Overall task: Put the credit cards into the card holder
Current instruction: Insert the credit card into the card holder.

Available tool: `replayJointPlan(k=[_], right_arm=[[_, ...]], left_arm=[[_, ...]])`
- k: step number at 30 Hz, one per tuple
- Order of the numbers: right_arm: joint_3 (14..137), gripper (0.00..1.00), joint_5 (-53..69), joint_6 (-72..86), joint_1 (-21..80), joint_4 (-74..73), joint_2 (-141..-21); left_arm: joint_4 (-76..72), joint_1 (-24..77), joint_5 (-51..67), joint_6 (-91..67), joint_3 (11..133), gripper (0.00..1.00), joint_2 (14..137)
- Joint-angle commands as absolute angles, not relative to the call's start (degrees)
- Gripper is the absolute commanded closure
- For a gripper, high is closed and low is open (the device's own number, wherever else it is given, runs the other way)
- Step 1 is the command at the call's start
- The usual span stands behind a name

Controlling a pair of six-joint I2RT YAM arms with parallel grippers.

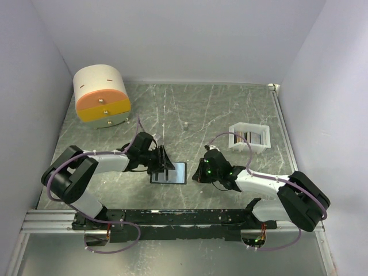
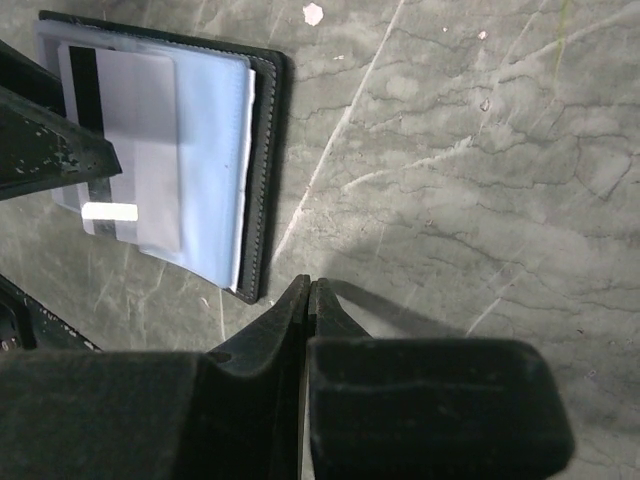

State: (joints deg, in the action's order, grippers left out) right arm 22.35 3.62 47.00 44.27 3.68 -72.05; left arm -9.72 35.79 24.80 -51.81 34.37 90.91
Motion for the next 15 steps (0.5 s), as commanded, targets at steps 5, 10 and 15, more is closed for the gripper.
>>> replayJointPlan(k=[5,10,15], right_arm=[[22.36,1.0,3.91,47.18,44.56,3.33,-71.14],[22.33,1.0,4.4,47.24,44.56,3.91,-71.19],[23.09,1.0,5.09,47.41,44.56,4.88,-71.77]], left_arm=[[2.36,35.75,16.07,-48.54,37.07,0.44,90.19],[3.57,35.81,13.78,-48.02,37.24,0.57,88.77],[3.35,35.87,14.63,-47.68,37.86,0.77,89.64]])
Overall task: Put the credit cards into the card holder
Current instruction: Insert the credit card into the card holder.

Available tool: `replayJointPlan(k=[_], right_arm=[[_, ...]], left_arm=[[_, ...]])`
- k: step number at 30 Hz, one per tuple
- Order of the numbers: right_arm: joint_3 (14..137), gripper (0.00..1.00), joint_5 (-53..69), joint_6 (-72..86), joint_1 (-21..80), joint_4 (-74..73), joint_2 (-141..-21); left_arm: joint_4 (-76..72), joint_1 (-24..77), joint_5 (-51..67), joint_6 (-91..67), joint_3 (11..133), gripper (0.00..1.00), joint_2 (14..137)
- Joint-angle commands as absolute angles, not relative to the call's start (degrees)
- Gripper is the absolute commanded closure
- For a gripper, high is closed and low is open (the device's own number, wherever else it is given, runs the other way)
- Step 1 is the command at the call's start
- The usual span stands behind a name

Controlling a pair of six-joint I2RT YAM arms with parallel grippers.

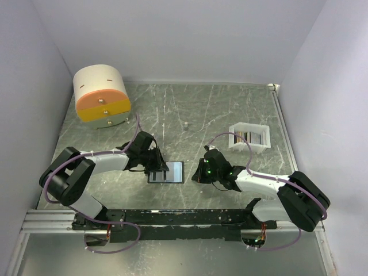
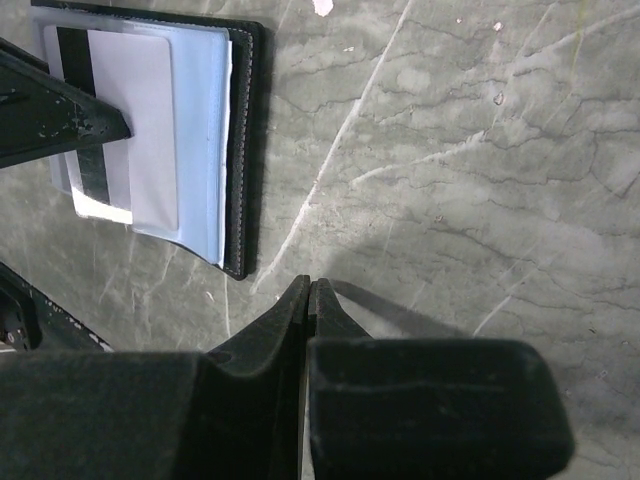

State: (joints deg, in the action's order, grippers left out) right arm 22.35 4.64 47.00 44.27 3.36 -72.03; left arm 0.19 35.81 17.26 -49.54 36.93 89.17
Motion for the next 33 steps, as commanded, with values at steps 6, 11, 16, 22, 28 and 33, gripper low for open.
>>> replayJointPlan(k=[6,11,16,22,28,33], right_arm=[[21.36,0.96,6.65,51.55,44.65,13.5,-74.76],[20.01,0.96,9.19,54.21,44.87,19.71,-78.49],[20.11,0.97,9.49,54.51,45.0,20.21,-79.56],[19.81,0.97,8.41,54.3,45.0,18.5,-77.14],[20.07,0.97,8.67,53.53,45.05,17.29,-76.68],[19.42,0.97,8.55,53.62,45.03,17.11,-75.54]], left_arm=[[-3.0,36.3,18.77,-49.17,36.58,0.82,92.59],[-9.94,36.46,22.95,-52.24,34.88,0.79,95.28],[-7.16,36.99,22.41,-50.75,36.29,0.65,96.32],[3.35,36.91,16.17,-46.6,40.18,0.44,94.35],[12.24,37.01,8.77,-43.55,44.49,0.41,92.28],[16.13,37.04,5.25,-42.95,45.8,0.41,90.25]])
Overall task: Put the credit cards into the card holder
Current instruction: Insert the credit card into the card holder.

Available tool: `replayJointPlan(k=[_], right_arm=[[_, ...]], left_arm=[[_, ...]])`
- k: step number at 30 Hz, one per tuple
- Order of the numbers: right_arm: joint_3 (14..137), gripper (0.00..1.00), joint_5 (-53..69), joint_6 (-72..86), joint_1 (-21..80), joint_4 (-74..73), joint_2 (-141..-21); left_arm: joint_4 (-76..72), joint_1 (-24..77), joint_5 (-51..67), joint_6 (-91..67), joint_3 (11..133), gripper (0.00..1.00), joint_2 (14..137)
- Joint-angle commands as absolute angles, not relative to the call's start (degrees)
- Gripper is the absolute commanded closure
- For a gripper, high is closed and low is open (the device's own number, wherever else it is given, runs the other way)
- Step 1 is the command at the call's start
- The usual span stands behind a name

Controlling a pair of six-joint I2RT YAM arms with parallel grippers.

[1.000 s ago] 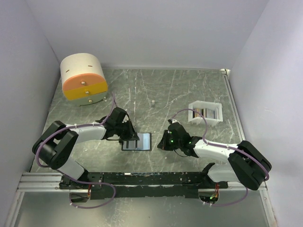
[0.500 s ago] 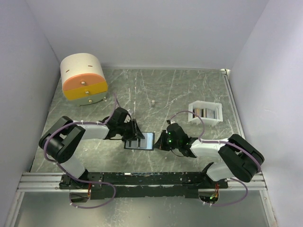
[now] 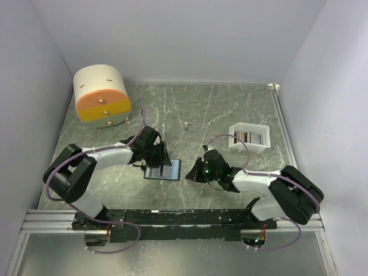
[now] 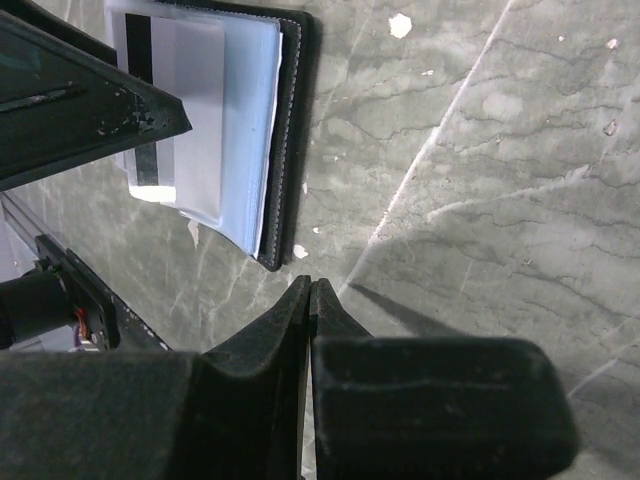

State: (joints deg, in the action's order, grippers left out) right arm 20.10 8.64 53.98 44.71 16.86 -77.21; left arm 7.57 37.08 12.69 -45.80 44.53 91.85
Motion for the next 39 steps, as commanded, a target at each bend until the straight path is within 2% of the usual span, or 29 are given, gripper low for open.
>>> replayJointPlan(k=[1,12,19,21,27,31,39], right_arm=[[19.35,0.97,8.46,53.58,45.0,16.98,-75.2],[19.86,0.97,8.4,53.17,45.0,16.08,-73.26],[19.08,0.97,8.42,53.33,44.98,15.91,-71.73],[19.2,0.97,8.51,53.2,45.04,15.91,-71.8],[19.69,0.97,9.1,53.15,45.09,16.85,-72.69],[20.36,0.97,9.73,53.0,45.18,17.36,-73.92],[21.91,0.96,9.32,52.41,45.27,18.74,-77.03]], left_arm=[[16.62,37.03,4.93,-42.79,46.03,0.4,89.97],[22.43,37.16,3.16,-40.46,50.87,0.36,89.82],[28.51,36.83,-1.55,-39.27,55.12,0.39,89.23],[29.67,36.34,0.79,-38.61,56.31,0.39,90.65],[27.97,36.29,2.89,-39.29,54.22,0.48,89.61],[26.29,36.29,4.11,-38.62,52.55,0.42,89.31],[21.6,36.29,5.44,-38.79,49.71,0.45,90.5]])
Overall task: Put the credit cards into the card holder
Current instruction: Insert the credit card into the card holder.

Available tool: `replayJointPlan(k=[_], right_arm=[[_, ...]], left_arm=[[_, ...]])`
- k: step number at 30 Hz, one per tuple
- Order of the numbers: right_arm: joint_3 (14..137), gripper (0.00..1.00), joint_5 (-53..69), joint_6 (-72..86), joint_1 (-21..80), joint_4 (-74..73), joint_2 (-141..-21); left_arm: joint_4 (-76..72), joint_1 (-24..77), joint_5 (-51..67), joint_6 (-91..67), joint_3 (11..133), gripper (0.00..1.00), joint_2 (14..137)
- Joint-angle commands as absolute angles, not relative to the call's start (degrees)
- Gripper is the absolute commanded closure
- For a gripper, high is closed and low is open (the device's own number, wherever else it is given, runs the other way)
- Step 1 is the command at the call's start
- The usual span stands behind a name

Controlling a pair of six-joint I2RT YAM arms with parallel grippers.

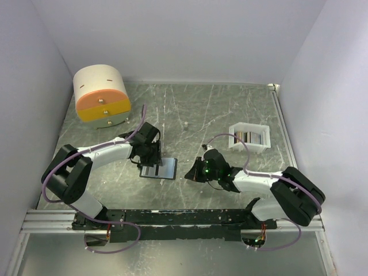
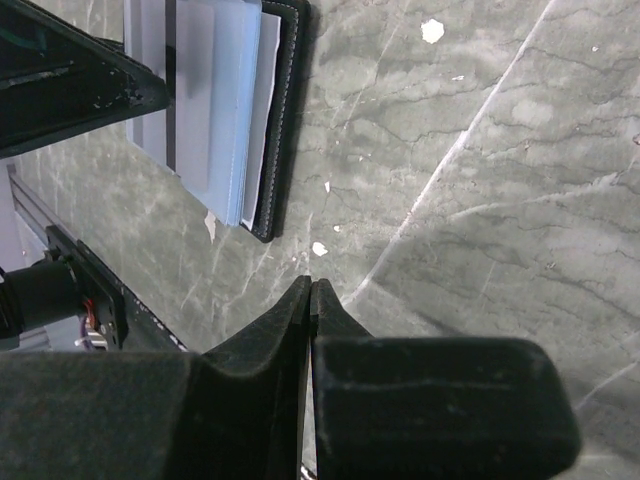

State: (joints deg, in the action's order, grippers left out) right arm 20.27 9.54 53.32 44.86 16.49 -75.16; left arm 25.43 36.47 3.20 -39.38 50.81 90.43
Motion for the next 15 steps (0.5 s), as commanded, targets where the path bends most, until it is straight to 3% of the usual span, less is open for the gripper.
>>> replayJointPlan(k=[1,7,15], right_arm=[[21.97,0.95,9.27,52.65,45.35,19.58,-77.78],[23.33,0.89,9.66,53.57,45.57,22.73,-82.83],[25.9,0.85,10.5,53.55,46.2,24.8,-87.36]], left_arm=[[20.9,36.3,6.01,-38.92,49.2,0.47,90.37],[16.97,36.3,10.66,-40.0,47.51,0.73,90.72],[11.13,36.53,17.4,-41.3,45.83,0.76,90.95]])
